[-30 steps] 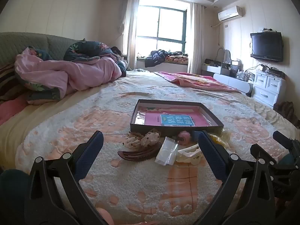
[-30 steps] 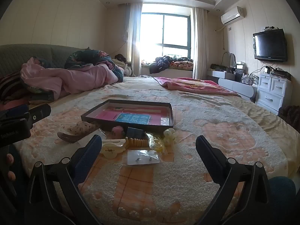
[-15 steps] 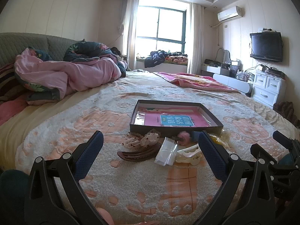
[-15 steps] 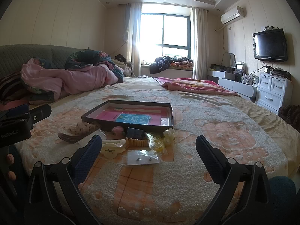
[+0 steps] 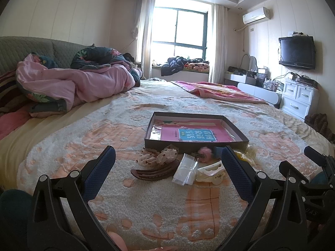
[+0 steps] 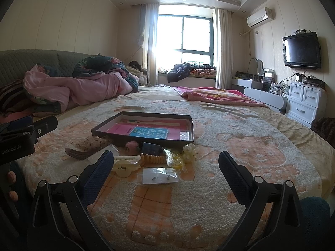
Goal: Organize jewelry
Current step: 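Move the left tool toward the pink-and-white bow hair clip, then grasp the bow clip with the left tool while the right tool grasps the yellow bangle bag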
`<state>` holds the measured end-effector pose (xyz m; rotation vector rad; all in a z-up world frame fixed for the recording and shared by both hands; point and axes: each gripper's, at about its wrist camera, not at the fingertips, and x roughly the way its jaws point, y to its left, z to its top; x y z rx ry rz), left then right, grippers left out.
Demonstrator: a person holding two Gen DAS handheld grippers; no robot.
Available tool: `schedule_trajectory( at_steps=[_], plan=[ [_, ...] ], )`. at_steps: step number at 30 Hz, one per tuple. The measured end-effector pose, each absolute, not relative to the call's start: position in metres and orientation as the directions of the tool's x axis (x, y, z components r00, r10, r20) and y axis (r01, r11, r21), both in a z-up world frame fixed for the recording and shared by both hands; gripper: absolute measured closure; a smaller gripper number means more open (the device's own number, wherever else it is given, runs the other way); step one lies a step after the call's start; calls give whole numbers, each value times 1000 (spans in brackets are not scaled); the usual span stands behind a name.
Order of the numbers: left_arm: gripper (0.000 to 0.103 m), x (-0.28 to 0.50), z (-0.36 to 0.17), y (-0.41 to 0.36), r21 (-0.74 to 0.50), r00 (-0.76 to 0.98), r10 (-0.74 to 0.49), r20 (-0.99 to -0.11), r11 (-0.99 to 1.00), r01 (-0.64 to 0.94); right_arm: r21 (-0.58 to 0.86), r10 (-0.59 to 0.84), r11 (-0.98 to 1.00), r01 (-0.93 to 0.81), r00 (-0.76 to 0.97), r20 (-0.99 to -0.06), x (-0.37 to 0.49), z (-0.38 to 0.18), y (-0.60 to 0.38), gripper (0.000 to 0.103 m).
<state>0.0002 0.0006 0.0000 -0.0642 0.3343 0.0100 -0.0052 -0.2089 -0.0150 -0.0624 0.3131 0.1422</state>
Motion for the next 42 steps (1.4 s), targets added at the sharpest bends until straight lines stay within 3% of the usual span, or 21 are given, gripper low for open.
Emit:
schedule_trajectory(
  at_steps=[19, 34, 42],
  plan=[
    [10, 1, 2, 5, -71, 939, 9, -344, 997, -36, -36, 167, 981, -190, 928, -334, -4, -13, -201, 6],
    [10, 24, -10, 53, -155, 892, 63, -447, 977, -146, -65, 260, 945, -321, 856, -447, 28, -24, -173, 6],
    [10, 46, -14, 73, -209, 876, 31, -481, 967, -149, -34, 255, 948, -316, 822, -509, 58, -31, -177, 6]
  ],
)
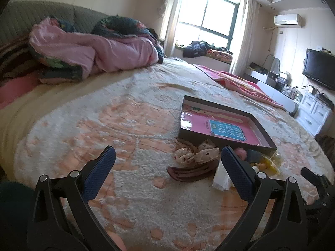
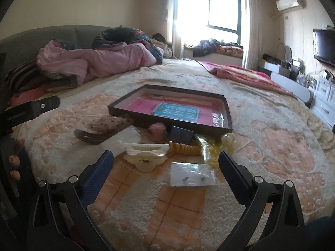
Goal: Organize jewelry
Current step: 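Grasp the bow clip with the left tool while the right tool grasps the yellow bangle bag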
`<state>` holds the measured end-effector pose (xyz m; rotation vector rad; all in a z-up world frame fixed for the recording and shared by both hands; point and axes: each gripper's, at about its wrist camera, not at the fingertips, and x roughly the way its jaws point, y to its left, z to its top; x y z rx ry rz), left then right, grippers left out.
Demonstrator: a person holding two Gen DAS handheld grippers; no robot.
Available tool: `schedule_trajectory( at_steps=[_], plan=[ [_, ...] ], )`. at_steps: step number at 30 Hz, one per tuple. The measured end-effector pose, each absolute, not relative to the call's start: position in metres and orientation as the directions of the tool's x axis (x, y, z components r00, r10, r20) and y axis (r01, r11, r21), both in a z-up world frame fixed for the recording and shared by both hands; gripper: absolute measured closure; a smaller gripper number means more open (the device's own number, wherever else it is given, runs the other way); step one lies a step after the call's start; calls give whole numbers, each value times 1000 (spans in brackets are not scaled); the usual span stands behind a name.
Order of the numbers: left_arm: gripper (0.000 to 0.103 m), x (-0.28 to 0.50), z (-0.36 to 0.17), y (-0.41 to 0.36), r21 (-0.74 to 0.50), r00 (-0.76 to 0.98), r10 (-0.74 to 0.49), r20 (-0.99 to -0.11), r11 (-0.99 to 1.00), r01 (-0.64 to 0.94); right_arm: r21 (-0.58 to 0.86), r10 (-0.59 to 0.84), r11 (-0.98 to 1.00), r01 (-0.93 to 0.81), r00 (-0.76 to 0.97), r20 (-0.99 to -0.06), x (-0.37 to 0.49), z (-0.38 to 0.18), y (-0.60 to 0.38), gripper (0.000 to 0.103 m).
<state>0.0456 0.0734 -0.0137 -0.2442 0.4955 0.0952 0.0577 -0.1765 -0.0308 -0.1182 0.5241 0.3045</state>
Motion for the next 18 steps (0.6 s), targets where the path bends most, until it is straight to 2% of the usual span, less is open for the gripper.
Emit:
schedule_trajectory(
  at_steps=[10, 12, 13, 14, 18],
  plan=[
    [10, 97, -23, 64, -220, 832, -67, -550, 973, -67, 48, 201, 975, -215, 776, -598, 111, -44, -211, 7],
    [10, 106, -25, 58, -216, 826, -89, -556, 976, -40, 53, 197, 976, -209, 760, -619, 121, -48, -215, 13],
    [10, 113, -26, 55, -206, 821, -90, -563, 978, -34, 52, 191, 977, -205, 751, -632, 127, -50, -216, 22],
    [10, 119, -27, 52, -201, 817, -93, -569, 979, -28, 53, 187, 978, -201, 742, -643, 132, -52, -218, 26],
    [10, 139, -36, 47, -206, 796, -127, -592, 979, 3, 59, 186, 977, -204, 691, -699, 152, -66, -221, 39]
  ],
)
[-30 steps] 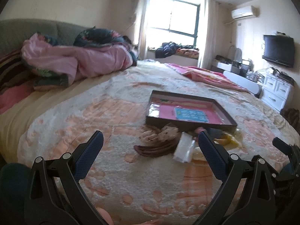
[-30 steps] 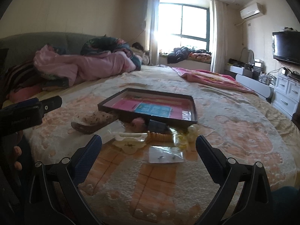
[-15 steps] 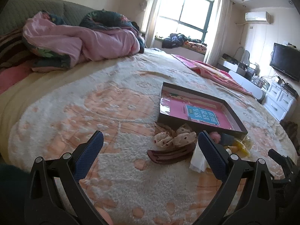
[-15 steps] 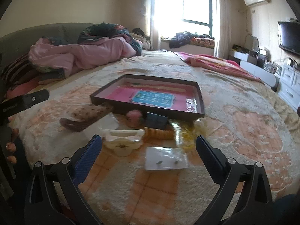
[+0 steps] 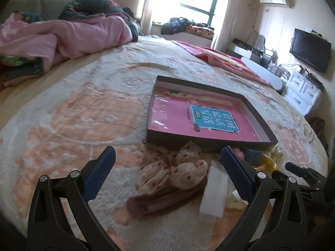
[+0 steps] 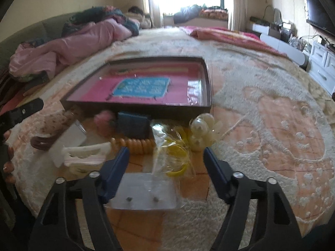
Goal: Organize jewelry
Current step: 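Grasp the bow clip with the left tool while the right tool grasps the yellow bangle bag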
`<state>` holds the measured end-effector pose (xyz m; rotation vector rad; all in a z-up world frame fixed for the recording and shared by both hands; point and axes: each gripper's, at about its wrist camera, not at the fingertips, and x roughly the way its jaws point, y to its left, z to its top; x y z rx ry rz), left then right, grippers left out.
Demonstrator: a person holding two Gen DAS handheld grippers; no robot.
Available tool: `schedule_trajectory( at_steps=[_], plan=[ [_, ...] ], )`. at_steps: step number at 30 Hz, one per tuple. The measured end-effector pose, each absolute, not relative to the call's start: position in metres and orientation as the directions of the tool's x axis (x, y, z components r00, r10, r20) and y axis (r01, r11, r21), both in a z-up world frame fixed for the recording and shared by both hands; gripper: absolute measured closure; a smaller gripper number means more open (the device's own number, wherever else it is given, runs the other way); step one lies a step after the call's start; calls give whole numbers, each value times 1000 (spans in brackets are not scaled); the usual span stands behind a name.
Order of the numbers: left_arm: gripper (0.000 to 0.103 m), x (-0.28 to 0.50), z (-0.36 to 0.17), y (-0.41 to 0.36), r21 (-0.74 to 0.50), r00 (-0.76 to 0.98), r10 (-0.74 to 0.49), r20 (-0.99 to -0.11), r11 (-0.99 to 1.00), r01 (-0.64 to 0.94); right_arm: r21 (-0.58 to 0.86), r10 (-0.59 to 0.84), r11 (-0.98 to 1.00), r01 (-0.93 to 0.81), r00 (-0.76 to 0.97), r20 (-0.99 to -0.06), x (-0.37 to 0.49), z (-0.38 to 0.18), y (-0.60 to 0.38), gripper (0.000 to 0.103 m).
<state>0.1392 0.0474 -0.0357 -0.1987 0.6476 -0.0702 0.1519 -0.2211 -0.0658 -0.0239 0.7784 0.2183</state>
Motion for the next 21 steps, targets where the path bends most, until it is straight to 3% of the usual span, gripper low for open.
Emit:
schedule_trajectory(
  at_steps=[7, 10, 15, 17, 21],
  plan=[
    [14, 156, -56, 48, -265, 736, -197, -648, 964, 24, 84, 197, 977, -198, 664, -721, 165, -80, -228, 63],
    [22, 159, -62, 49, -278, 720, -213, -661, 960, 29, 87, 202, 975, -202, 669, -715, 165, -80, -228, 65],
    [47, 164, -68, 43, -275, 697, -226, -680, 960, 44, 97, 210, 975, -201, 682, -701, 162, -79, -230, 66],
    [64, 164, -69, 41, -264, 693, -226, -684, 963, 53, 104, 218, 973, -204, 689, -692, 160, -77, -231, 66],
    [86, 161, -65, 41, -252, 706, -217, -674, 966, 56, 108, 226, 972, -209, 704, -673, 154, -71, -233, 66]
  ],
)
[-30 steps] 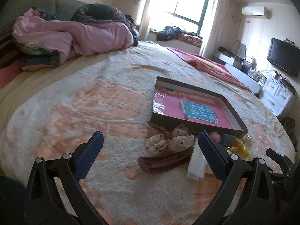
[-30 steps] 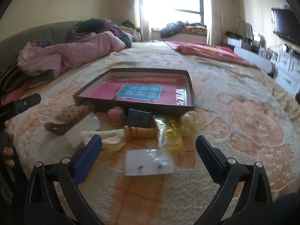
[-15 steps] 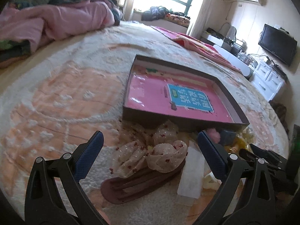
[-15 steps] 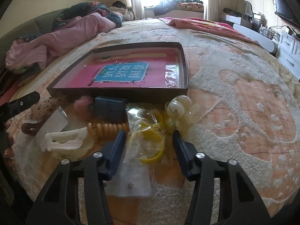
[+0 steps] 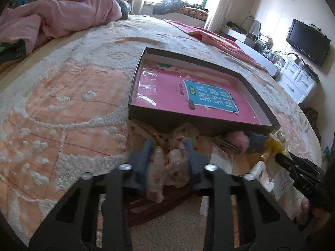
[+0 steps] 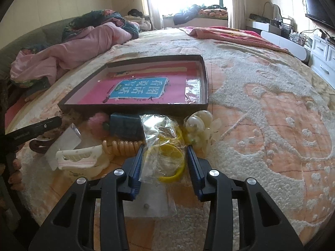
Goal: Organize jewelry
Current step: 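Grasp the bow clip with the left tool while the right tool grasps the yellow bangle bag, then carry both items into the tray and open both tools to release them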
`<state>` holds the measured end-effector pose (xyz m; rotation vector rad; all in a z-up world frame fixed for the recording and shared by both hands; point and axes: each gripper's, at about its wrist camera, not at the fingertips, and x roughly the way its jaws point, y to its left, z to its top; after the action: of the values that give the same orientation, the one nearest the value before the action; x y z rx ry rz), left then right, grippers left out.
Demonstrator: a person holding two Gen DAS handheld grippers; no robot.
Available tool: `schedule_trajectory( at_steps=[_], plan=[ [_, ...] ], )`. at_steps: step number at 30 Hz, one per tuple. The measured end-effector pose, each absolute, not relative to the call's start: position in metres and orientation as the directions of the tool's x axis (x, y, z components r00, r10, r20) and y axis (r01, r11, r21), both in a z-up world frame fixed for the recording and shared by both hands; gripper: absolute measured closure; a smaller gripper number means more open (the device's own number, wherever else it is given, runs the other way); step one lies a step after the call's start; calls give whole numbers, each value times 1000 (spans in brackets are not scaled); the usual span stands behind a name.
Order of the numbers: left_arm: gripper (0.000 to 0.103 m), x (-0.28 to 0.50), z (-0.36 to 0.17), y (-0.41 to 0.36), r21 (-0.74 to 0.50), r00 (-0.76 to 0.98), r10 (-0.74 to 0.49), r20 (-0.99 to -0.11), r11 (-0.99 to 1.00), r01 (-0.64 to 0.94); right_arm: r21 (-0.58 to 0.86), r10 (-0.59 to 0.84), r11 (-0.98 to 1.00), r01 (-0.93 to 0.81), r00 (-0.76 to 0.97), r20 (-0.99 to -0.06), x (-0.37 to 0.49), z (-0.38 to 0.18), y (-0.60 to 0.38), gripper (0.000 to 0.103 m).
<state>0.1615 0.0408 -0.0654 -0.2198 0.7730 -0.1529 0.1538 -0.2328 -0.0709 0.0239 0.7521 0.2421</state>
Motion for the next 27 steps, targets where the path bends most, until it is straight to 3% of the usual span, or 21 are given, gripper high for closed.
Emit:
schedule_trajectory(
  at_steps=[1, 5, 16, 27],
  plan=[
    [93, 160, -63, 42, -261, 713, -223, -664, 964, 59, 111, 233, 970, -215, 707, -668, 152, -69, -233, 66],
    [97, 155, -55, 44, -270, 729, -238, -642, 960, 75, 126, 246, 968, -218, 717, -652, 147, -63, -236, 66],
    [98, 149, -10, 30, -270, 787, -272, -554, 953, 139, 144, 258, 966, -215, 750, -609, 137, -40, -250, 66],
    [98, 190, -4, 16, -260, 805, -257, -535, 957, 132, 112, 234, 972, -208, 780, -580, 165, -20, -257, 66]
  ],
)
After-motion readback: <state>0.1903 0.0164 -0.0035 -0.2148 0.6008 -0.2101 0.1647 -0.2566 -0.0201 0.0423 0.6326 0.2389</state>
